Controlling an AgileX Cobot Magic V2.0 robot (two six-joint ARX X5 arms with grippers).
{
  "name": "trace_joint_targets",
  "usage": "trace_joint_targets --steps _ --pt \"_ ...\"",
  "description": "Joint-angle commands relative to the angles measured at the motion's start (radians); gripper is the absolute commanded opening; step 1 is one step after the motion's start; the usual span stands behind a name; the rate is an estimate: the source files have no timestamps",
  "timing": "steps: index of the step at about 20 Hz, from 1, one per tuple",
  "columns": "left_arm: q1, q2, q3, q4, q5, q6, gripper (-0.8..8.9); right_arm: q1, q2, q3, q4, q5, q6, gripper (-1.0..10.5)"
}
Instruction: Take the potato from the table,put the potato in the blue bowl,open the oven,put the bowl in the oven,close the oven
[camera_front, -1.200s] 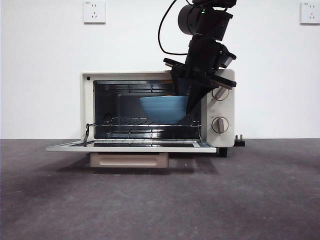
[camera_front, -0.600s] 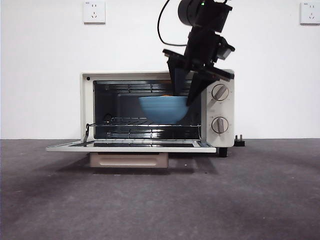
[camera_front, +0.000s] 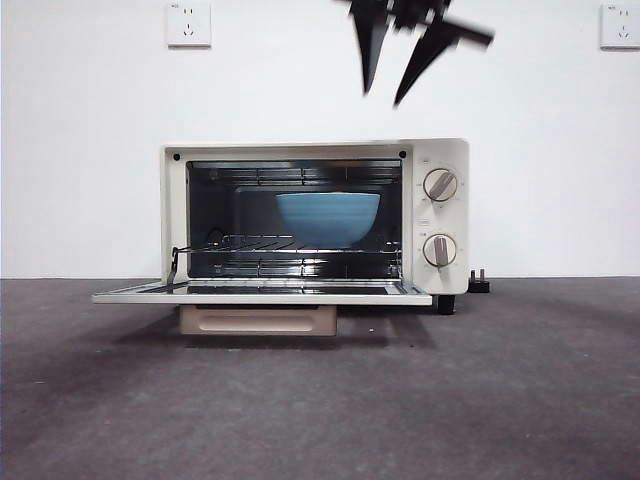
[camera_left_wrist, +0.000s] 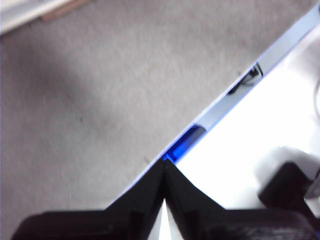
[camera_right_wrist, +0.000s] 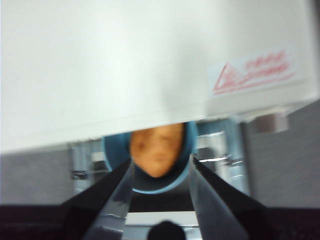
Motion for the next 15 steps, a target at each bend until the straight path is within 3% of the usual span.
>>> trace_joint_targets --steps 1,3,7,9,11,15 --pt "0.0 0.002 -0.005 0.071 0.0 0.007 -0.05 0.025 -0.058 0.043 -0.022 -0.01 -0.344 1.9" --pt "0.006 0.012 -0.005 0.141 0.0 0.007 -0.06 0.047 -0.114 0.042 -0.022 0.018 -0.48 1.9" --pt "0.061 0.078 -0.005 0.211 0.0 0.013 -0.07 0.06 -0.193 0.03 -0.024 0.125 -0.655 1.8" --pt "0.113 0.126 -0.005 0.244 0.019 0.013 -0.08 0.059 -0.245 -0.037 -0.024 0.314 -0.679 1.1" --pt "0.182 0.179 -0.01 0.299 0.111 0.028 -0.08 0.049 -0.317 -0.168 -0.024 0.408 -0.713 0.6" --pt "0.358 0.321 -0.022 0.381 0.321 0.05 -0.08 -0.047 -0.474 -0.469 -0.024 0.408 -0.746 0.6"
